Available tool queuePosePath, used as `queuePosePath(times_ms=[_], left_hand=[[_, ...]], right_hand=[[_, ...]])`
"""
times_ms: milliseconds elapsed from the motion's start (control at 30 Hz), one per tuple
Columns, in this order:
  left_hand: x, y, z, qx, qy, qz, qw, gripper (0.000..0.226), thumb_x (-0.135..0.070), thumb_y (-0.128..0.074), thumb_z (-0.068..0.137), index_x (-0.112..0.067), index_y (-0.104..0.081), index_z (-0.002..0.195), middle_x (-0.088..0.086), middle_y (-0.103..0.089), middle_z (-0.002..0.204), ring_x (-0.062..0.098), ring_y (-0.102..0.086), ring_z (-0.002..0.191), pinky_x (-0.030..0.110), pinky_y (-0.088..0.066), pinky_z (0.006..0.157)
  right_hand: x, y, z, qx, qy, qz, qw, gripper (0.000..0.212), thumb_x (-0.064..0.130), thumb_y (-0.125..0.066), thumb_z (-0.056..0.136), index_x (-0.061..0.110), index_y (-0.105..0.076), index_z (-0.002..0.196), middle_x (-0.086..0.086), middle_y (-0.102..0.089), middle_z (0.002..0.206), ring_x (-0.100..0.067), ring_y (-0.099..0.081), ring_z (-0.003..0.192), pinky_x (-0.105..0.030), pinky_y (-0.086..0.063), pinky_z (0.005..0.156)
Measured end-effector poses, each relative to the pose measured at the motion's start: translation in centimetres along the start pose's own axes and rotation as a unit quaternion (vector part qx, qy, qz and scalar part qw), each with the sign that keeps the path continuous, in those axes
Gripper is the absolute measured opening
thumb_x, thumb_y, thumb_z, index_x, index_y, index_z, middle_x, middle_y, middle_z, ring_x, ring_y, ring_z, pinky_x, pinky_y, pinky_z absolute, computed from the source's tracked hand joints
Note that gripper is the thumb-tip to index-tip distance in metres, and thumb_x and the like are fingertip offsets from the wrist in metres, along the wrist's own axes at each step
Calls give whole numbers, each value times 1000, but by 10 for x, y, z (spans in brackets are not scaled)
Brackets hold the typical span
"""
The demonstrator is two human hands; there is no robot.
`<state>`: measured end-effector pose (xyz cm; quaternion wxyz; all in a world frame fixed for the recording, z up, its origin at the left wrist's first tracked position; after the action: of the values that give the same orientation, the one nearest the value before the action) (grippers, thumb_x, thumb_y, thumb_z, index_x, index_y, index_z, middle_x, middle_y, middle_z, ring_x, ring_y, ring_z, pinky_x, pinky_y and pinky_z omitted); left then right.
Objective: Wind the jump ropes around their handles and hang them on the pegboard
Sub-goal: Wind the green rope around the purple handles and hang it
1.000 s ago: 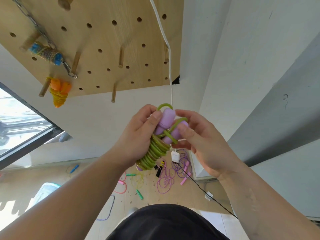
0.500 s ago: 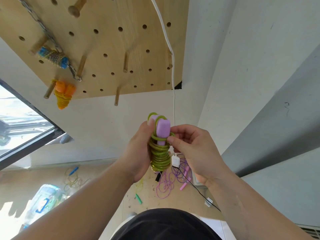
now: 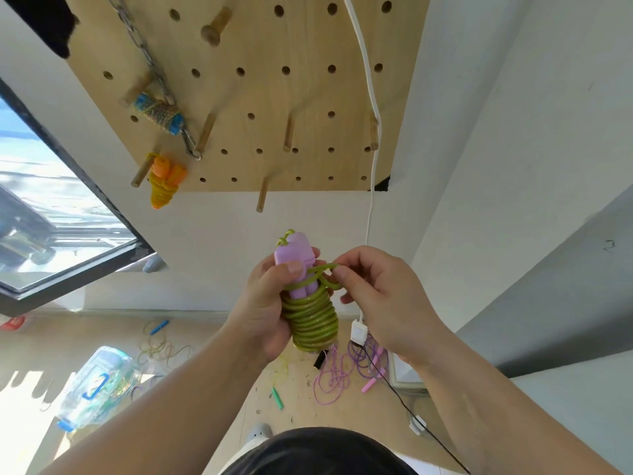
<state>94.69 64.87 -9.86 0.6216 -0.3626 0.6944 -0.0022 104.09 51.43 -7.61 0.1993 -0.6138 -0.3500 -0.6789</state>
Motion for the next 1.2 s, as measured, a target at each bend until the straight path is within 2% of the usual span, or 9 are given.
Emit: queuePosePath(times_ms=[200,367,533,600,733,867,933,1067,1200], left_hand=[[-7,39,-1,12,-49,42,998,62,-45,-96,44,-17,-77,96,9,-69,91,24,-65,87,41,-52,82],[-18,62,-2,-18,-67,46,997,47,-26,-78,60,-10,-68,103,8,-64,91,25,-59,88,41,-47,80],[-47,78,2,-63,-80,121,987,73,5,-63,63,-27,-53,128,2,-71,104,21,-68,87,29,-57,72],[-59,91,7,-92,-105,223,965,70,5,-69,64,-33,-57,121,-2,-65,112,22,-66,96,30,-59,74],[-87,120,22,-117,-181,463,860,51,-21,-72,60,-39,-54,104,-29,-55,117,1,-53,114,31,-49,89],[-119,148,37,-100,-206,490,841,42,-16,-72,69,-34,-57,104,-21,-60,94,-2,-54,97,20,-41,76],[-130,166,45,-69,-228,505,830,36,-17,-72,71,-34,-63,101,-19,-59,96,1,-55,97,12,-39,76],[-148,199,61,-47,-255,474,842,17,-27,-73,73,-32,-68,88,-14,-60,92,5,-58,93,7,-39,76],[-157,225,76,-76,-236,404,880,23,-10,-75,80,-32,-68,79,-7,-66,81,6,-64,83,15,-49,72]], right_hand=[[3,-24,17,31,22,1,999,13,12,-62,98,20,-70,92,5,-73,85,-8,-67,83,-16,-48,71],[9,-52,31,37,44,-6,998,10,13,-64,97,20,-69,92,6,-70,88,-10,-64,84,-19,-49,76],[24,-83,52,40,36,10,999,8,12,-63,99,15,-68,93,1,-68,88,-7,-65,72,-27,-56,63],[30,-97,64,55,27,6,998,8,10,-63,98,13,-68,94,-2,-66,85,-4,-65,61,-27,-55,56],[42,-128,94,52,63,-65,995,12,8,-65,95,17,-72,90,1,-67,82,0,-58,69,-16,-49,62],[55,-161,119,31,53,-51,997,12,10,-67,95,19,-74,91,1,-68,81,-2,-61,66,-16,-51,57],[62,-175,131,6,56,-41,998,11,10,-68,94,19,-75,90,1,-69,80,-2,-62,66,-15,-51,57],[72,-200,153,-19,54,-42,997,11,10,-71,92,19,-77,90,4,-72,81,-3,-66,70,-13,-51,65],[71,-223,170,-35,38,-44,998,15,15,-75,90,30,-74,92,13,-68,81,-10,-66,74,-25,-57,72]])
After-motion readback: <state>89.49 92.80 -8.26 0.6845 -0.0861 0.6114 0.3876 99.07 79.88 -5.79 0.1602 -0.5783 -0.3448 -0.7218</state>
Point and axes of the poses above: each hand's wrist, its own z-axis towards the middle knuckle, its own y-axis out of the back of the hand, x = y × z, the point moved 2 cm from there along z, towards the middle knuckle
